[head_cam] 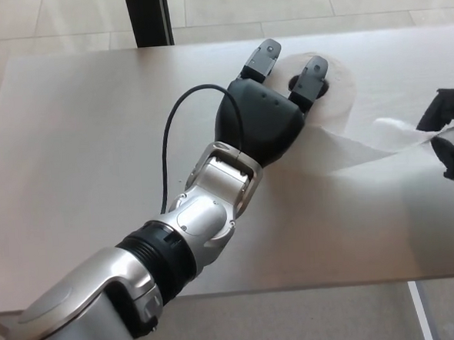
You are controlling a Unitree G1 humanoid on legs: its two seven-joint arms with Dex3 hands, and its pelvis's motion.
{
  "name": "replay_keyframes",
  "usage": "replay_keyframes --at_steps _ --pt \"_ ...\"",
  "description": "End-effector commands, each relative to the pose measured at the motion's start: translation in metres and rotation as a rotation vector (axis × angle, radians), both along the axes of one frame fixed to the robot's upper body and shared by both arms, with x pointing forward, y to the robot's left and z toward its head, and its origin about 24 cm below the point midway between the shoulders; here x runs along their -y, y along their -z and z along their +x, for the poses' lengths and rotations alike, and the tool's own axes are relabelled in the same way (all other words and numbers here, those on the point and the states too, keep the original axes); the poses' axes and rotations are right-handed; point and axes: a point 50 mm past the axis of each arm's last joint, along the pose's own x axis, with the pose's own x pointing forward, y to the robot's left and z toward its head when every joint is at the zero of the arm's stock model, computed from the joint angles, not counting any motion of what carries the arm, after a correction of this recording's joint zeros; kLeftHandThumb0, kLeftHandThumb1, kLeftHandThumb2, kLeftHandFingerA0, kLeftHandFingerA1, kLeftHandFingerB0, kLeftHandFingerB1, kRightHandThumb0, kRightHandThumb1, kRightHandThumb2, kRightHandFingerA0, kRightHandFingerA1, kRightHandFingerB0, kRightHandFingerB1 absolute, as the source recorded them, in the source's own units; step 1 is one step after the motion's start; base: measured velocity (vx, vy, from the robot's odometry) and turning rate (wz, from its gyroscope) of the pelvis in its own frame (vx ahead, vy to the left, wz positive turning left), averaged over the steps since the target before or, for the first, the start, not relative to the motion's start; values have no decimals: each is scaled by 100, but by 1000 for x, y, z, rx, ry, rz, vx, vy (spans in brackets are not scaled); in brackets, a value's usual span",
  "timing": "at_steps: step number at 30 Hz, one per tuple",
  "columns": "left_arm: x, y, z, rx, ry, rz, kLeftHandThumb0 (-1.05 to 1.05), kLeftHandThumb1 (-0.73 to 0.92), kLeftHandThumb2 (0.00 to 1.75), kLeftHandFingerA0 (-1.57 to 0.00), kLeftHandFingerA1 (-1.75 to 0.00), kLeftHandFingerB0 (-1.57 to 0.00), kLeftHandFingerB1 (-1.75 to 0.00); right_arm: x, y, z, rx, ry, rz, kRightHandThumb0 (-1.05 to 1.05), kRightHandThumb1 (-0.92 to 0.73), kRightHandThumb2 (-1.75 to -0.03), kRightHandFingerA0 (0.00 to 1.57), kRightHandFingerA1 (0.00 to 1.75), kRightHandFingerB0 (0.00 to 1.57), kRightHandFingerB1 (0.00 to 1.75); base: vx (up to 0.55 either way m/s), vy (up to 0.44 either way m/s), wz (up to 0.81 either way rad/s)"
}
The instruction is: A toilet paper roll is kept in the middle of the desk infront of the robot. The robot places its left hand on the top of the toilet paper roll to hold it still and uses its right hand to tear off a piece of toilet paper from it and hands the paper to a person
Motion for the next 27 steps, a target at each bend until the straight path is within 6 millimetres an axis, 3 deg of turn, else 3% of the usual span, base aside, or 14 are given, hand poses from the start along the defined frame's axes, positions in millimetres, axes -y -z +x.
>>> replay_keyframes --at_steps 1,4,5,6,7,10,11,12,14,15,19,20,24,27 --pt "-8 15 -2 -50 -18 38 -61 60 80 0 0 -2 -2 3 -10 -3 156 95 273 -5 -50 -119 85 166 79 146 0 0 0" --pt "-7 15 -3 -53 -19 38 -62 62 82 0 0 -1 -2 2 -12 -3 206 137 409 -1 -48 -121 78 166 83 146 0 0 0" --pt "-7 16 -3 -49 -17 41 -62 62 81 0 0 -1 -2 3 -14 -1 257 227 572 -19 -63 -88 86 146 83 137 0 0 0" --pt "-7 17 -4 -50 -16 41 -62 63 82 0 0 -1 -1 2 -16 0 262 264 621 -32 -73 -66 79 162 75 135 0 0 0" --pt "-8 18 -4 -54 -19 38 -62 64 83 0 0 -1 -2 2 -21 2 327 333 813 -24 -51 -102 123 134 92 111 0 0 0" --pt "-9 18 -4 -64 -23 38 -62 66 84 0 0 0 0 2 -25 4 406 389 1153 -22 -56 -112 129 141 90 113 0 0 0" --pt "-9 18 -4 -72 -27 33 -61 66 85 0 0 0 0 0 -28 5 445 408 1333 -16 -63 -100 100 175 77 134 0 0 0" --pt "-10 19 -4 -70 -27 35 -61 66 85 0 -1 0 0 -1 -32 6 489 444 1619 -35 -64 -102 126 142 96 122 0 0 0" --pt "-10 19 -4 -66 -27 40 -61 66 84 0 0 0 -1 -1 -36 7 506 493 1818 -41 -62 -96 127 146 96 127 0 0 0" --pt "-11 20 -4 -60 -29 46 -60 66 84 0 -1 0 -2 -2 -43 8 511 508 1949 -37 -87 -69 96 175 67 168 0 0 0" --pt "-12 20 -4 -55 -30 52 -62 67 85 0 -1 0 0 -6 -53 7 523 436 2055 -42 -88 -66 101 175 68 175 0 0 0" --pt "-14 19 -2 -63 -38 60 -62 66 84 0 0 0 0 -10 -64 6 537 385 2109 -37 -83 -66 100 175 58 149 0 0 0" --pt "-15 22 -3 -72 -40 66 -63 67 85 0 0 0 -1 -11 -85 5 542 315 2151 -35 -90 -65 95 175 56 173 0 0 0" --pt "-16 21 -2 -75 -41 63 -63 66 85 0 0 0 0 -10 -113 6 576 273 2181 -34 -92 -67 95 175 59 169 0 0 0"
